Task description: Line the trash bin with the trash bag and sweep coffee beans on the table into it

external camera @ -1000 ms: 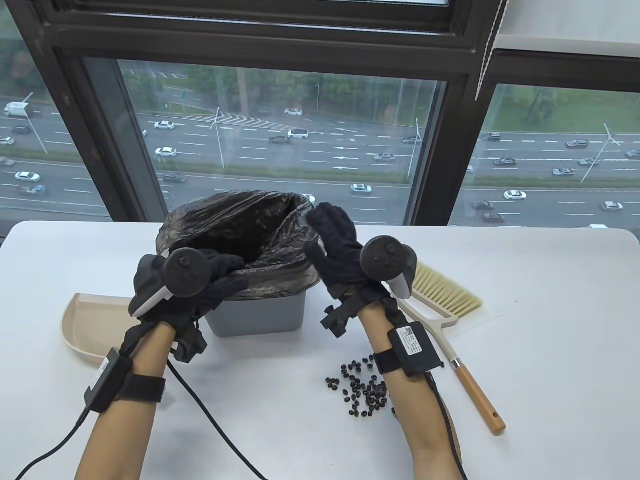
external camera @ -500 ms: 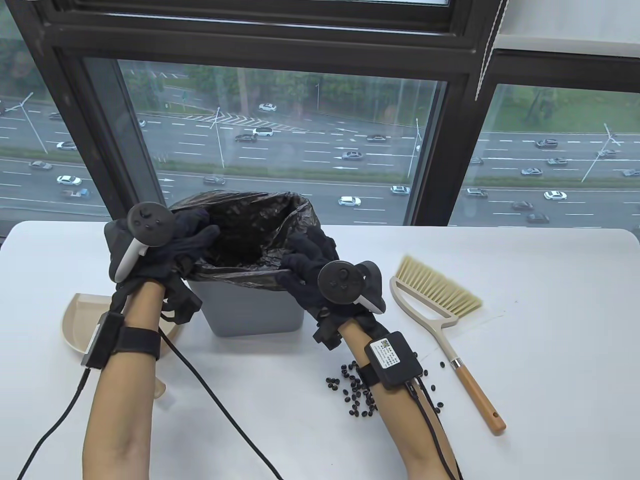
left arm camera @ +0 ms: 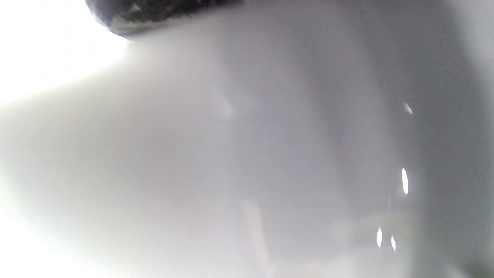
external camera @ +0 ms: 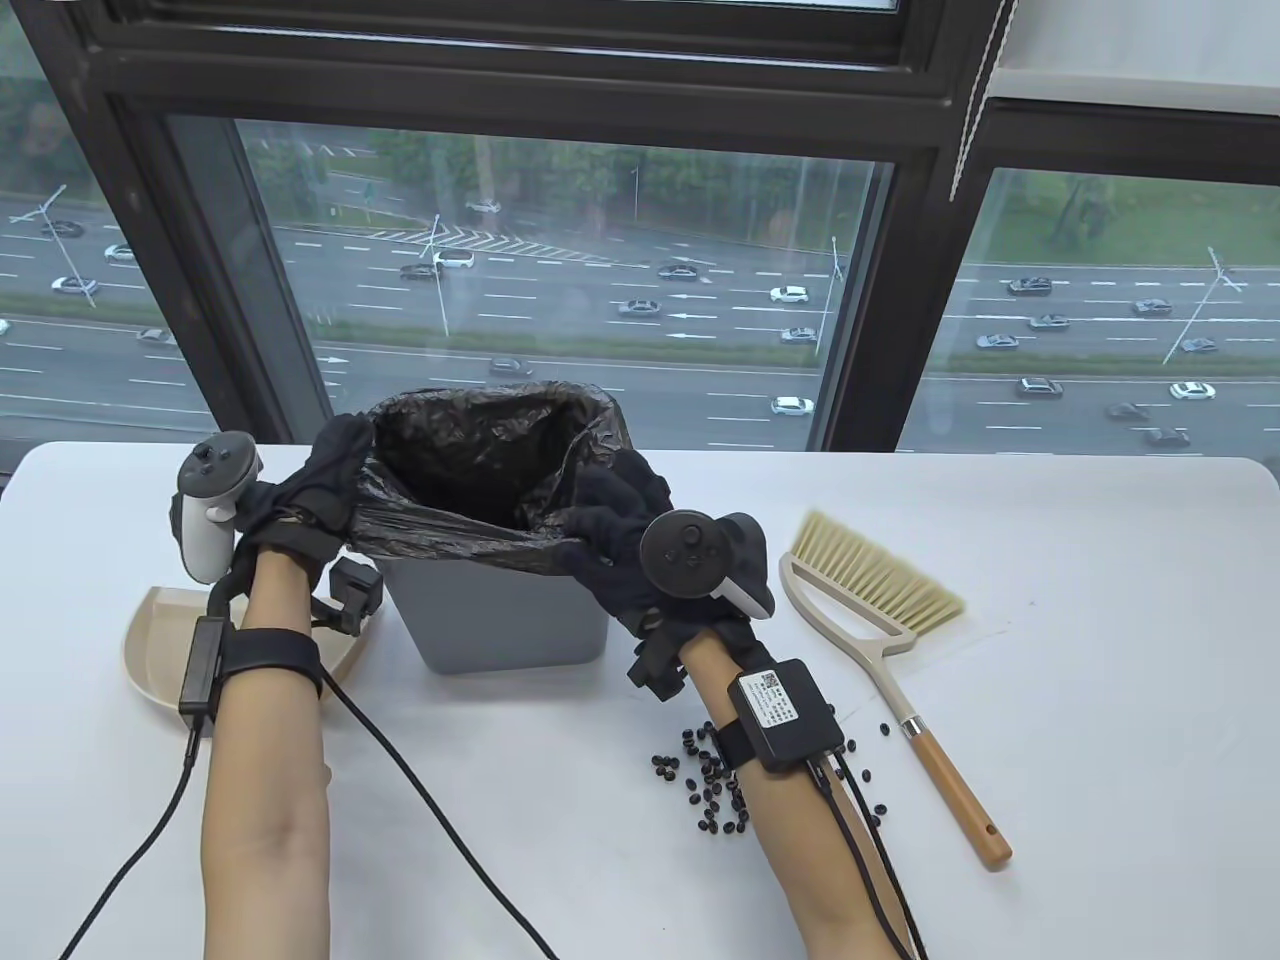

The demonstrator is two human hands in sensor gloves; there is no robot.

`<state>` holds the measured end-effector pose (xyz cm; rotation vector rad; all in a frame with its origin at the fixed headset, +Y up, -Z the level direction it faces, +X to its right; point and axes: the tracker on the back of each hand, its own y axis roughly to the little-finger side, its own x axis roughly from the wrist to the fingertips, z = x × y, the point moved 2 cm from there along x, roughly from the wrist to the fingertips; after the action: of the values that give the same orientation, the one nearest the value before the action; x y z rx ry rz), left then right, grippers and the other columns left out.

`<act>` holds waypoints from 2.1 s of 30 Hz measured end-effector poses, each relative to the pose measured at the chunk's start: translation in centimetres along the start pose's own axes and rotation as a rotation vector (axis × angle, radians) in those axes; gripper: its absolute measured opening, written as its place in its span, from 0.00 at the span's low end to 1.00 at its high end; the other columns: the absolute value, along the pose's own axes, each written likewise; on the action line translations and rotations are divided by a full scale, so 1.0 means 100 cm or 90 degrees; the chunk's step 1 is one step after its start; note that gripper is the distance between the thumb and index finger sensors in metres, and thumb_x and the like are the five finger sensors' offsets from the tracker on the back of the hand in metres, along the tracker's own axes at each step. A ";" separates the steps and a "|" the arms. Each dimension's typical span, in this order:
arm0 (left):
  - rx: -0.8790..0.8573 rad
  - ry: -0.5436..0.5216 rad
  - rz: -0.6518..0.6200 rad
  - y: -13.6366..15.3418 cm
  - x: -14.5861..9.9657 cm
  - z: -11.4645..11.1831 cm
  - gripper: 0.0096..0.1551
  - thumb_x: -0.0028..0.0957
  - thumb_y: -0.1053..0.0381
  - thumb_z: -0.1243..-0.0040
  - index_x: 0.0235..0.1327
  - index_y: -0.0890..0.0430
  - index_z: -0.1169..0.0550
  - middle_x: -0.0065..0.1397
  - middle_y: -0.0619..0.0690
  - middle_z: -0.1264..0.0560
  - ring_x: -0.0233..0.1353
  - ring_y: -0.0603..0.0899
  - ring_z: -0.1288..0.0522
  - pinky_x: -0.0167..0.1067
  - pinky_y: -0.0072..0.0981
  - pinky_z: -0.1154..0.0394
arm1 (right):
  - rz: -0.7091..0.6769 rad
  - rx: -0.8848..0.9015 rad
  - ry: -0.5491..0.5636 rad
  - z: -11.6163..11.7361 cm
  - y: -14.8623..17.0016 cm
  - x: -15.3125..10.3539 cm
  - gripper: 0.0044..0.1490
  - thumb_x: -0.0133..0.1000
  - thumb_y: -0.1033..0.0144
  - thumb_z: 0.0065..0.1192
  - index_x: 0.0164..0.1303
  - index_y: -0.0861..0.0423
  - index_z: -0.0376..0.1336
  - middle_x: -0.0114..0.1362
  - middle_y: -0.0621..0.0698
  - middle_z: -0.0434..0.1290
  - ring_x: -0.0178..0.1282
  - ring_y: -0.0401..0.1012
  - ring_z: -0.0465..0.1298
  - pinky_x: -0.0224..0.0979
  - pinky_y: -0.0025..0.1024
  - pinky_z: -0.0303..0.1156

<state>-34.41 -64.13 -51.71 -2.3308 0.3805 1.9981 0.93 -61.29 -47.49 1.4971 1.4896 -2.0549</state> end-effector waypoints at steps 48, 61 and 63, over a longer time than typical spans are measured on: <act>0.230 -0.071 -0.027 0.048 -0.117 -0.064 0.57 0.61 0.26 0.57 0.86 0.61 0.57 0.89 0.67 0.54 0.86 0.77 0.50 0.74 0.69 0.51 | 0.260 0.362 -0.129 0.069 0.066 -0.037 0.57 0.56 0.42 0.57 0.81 0.53 0.33 0.87 0.60 0.39 0.84 0.60 0.42 0.81 0.60 0.38; 0.295 -0.170 -0.016 0.038 -0.136 -0.057 0.59 0.57 0.20 0.57 0.86 0.59 0.50 0.88 0.65 0.45 0.83 0.74 0.39 0.74 0.68 0.44 | 0.250 0.104 -0.091 0.018 0.058 -0.052 0.51 0.55 0.48 0.62 0.81 0.53 0.42 0.85 0.61 0.48 0.83 0.61 0.48 0.80 0.61 0.41; 0.358 -0.205 -0.043 0.019 -0.149 -0.057 0.59 0.56 0.20 0.56 0.86 0.58 0.49 0.88 0.64 0.44 0.83 0.73 0.38 0.74 0.67 0.43 | 0.237 0.039 -0.080 -0.013 0.050 -0.063 0.52 0.55 0.46 0.61 0.82 0.53 0.42 0.86 0.61 0.48 0.83 0.61 0.47 0.80 0.61 0.41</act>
<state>-31.30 -64.76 -35.96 -1.6403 0.7153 1.8742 7.88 -65.04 -45.45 1.5003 1.0190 -1.9425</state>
